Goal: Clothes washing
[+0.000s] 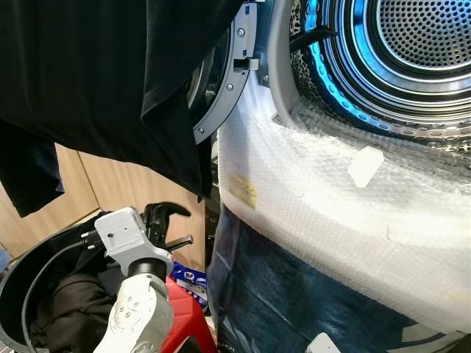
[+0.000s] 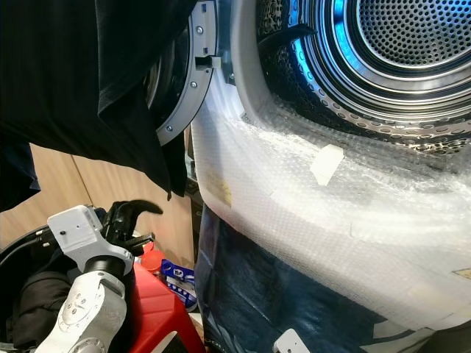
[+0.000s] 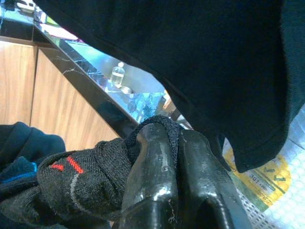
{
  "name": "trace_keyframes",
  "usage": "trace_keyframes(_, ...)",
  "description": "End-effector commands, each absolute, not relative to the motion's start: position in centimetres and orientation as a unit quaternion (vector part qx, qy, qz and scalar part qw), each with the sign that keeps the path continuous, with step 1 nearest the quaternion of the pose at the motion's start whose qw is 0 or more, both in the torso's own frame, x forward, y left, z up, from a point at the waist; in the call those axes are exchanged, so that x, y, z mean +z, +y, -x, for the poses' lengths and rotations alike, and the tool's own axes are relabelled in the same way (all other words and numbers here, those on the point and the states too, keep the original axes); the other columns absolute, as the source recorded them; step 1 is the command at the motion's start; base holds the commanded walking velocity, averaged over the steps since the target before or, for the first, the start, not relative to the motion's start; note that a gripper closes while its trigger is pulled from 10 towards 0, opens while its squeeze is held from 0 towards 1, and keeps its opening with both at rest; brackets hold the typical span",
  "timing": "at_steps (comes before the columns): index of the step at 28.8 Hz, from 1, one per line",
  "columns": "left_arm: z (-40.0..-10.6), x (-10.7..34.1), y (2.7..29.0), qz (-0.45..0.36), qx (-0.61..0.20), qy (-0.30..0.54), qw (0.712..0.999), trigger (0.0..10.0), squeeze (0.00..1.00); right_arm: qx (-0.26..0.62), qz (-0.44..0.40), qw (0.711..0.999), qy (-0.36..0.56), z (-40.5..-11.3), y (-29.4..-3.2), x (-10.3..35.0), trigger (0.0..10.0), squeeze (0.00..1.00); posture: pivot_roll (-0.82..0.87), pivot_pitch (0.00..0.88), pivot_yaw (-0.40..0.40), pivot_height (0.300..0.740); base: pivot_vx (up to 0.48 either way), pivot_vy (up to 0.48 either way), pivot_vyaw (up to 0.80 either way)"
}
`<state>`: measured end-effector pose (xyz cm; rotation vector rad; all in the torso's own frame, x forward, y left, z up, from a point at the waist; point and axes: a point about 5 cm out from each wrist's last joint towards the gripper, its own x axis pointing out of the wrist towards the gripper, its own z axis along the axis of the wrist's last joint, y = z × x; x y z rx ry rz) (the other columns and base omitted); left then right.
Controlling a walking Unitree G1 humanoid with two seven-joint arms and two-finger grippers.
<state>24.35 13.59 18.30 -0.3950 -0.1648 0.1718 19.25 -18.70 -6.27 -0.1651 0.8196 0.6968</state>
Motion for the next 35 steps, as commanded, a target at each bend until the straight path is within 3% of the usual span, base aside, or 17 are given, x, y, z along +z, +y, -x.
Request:
trace_keyframes(1,-23.9,18.5,12.3,0.212,0.075,-0.087,0.971,0.0,0.0,0.328,0.084,0.853,0.397,-19.2,-19.1,-6.3,10.0,0.0,0.03,0.0,-0.061,0.74,0.0,0.0,0.0)
trace_keyframes(2,-23.9,18.5,12.3,0.205,0.075,-0.087,0.972,1.8,0.0,0.328,0.085,0.853,0.397,-19.2,-19.1,-6.3,10.0,0.0,0.03,0.0,-0.062,0.74,0.0,0.0,0.0)
trace_keyframes(3,-23.9,18.7,12.1,0.185,0.064,-0.091,0.976,10.0,0.0,0.328,0.085,0.852,0.398,-19.2,-19.2,-6.3,10.0,0.0,0.04,0.0,-0.063,0.74,0.0,0.0,0.0)
trace_keyframes(12,-24.3,19.7,9.7,0.049,-0.061,-0.126,0.989,10.0,0.0,0.331,0.086,0.851,0.399,-19.3,-19.0,-6.3,10.0,0.0,0.05,0.0,-0.065,0.74,0.0,0.0,0.0)
trace_keyframes(18,-24.5,19.0,8.8,0.051,-0.146,-0.087,0.984,10.0,0.0,0.336,0.095,0.848,0.399,-19.4,-19.2,-6.2,10.0,0.0,0.04,0.0,-0.062,0.74,0.0,0.0,0.0)
trace_keyframes(29,-24.8,20.1,6.0,0.02,-0.304,-0.072,0.95,10.0,0.0,0.354,0.087,0.849,0.382,-19.7,-19.9,-5.5,10.0,0.0,0.04,0.0,-0.051,0.74,0.0,0.0,0.0)
trace_keyframes(35,-25.3,20.3,5.3,0.036,-0.353,-0.051,0.933,10.0,0.0,0.47,0.061,0.802,0.363,-18.8,-19.1,-4.8,10.0,0.0,0.02,0.0,-0.037,0.74,0.0,0.0,0.0)
